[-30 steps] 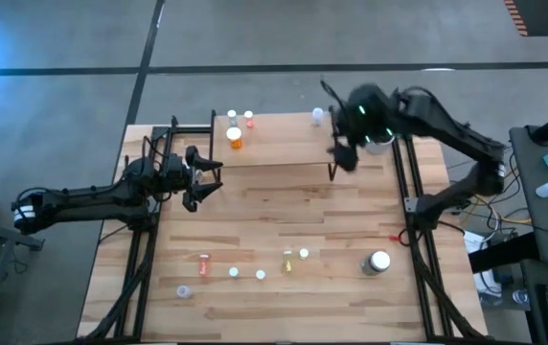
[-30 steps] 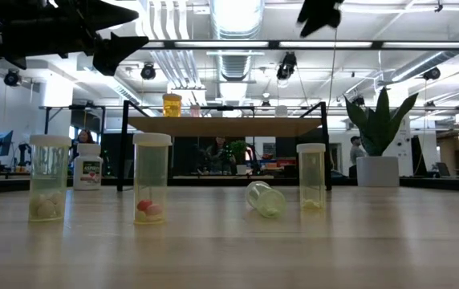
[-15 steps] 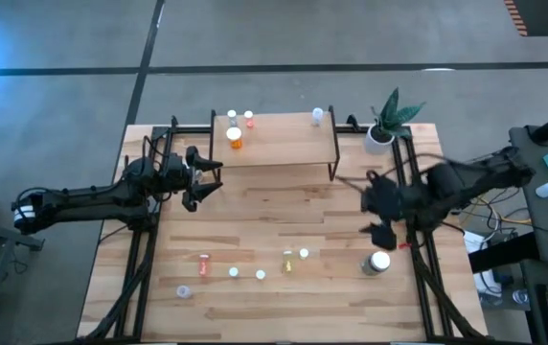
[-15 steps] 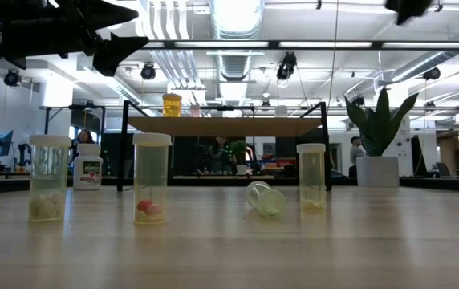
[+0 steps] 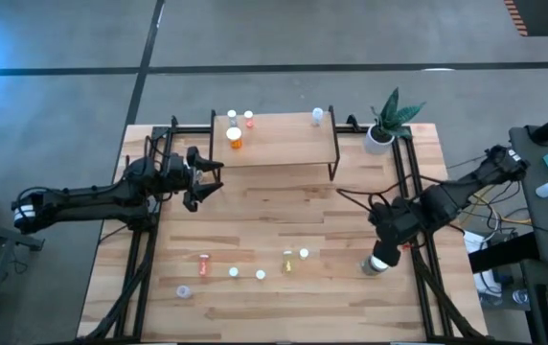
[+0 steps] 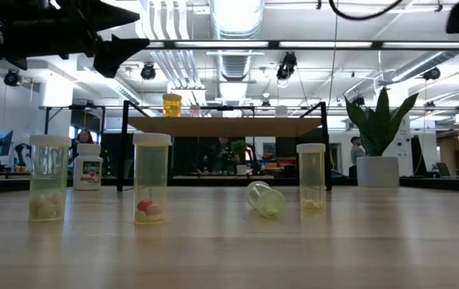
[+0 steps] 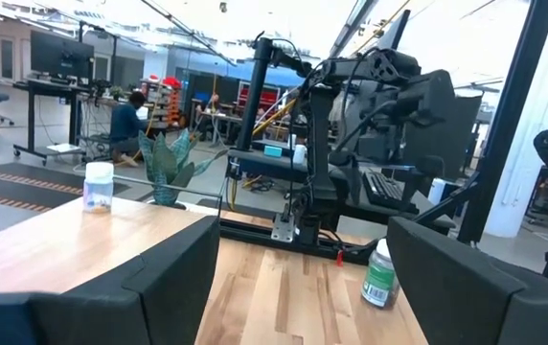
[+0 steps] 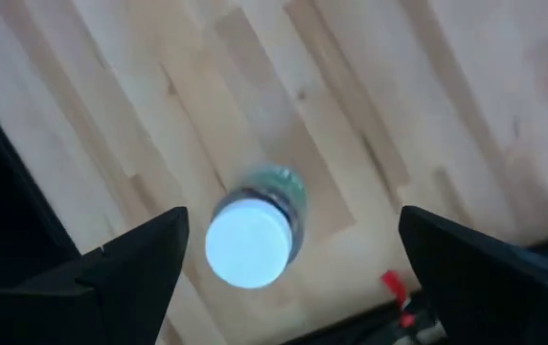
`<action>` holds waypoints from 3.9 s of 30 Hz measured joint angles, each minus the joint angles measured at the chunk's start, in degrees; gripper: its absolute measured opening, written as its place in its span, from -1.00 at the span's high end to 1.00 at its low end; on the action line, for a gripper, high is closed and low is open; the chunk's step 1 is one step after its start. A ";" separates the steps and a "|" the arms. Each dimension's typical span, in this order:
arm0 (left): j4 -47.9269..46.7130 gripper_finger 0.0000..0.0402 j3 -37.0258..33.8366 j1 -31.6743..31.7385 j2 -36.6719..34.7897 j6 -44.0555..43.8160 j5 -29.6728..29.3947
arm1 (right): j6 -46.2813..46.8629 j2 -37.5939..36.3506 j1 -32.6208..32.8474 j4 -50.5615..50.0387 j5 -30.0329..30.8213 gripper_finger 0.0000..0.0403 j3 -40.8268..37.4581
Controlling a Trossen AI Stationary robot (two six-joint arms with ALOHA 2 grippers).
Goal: Pick and place medicine bottles onto shelf by color
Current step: Put the green medicine bottle on the shelf
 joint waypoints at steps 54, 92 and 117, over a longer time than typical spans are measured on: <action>1.02 -0.42 0.24 -0.02 3.53 -0.07 -0.02 | 12.85 2.30 10.73 13.06 2.40 -0.83 -13.88; 1.30 -0.42 0.26 -0.02 3.51 -1.44 -0.02 | 9.97 3.74 9.09 12.30 -1.86 -0.42 -14.40; 2.03 -0.42 0.45 0.00 -2.40 -1.53 0.02 | -25.02 3.80 -14.04 14.78 4.89 -0.43 1.44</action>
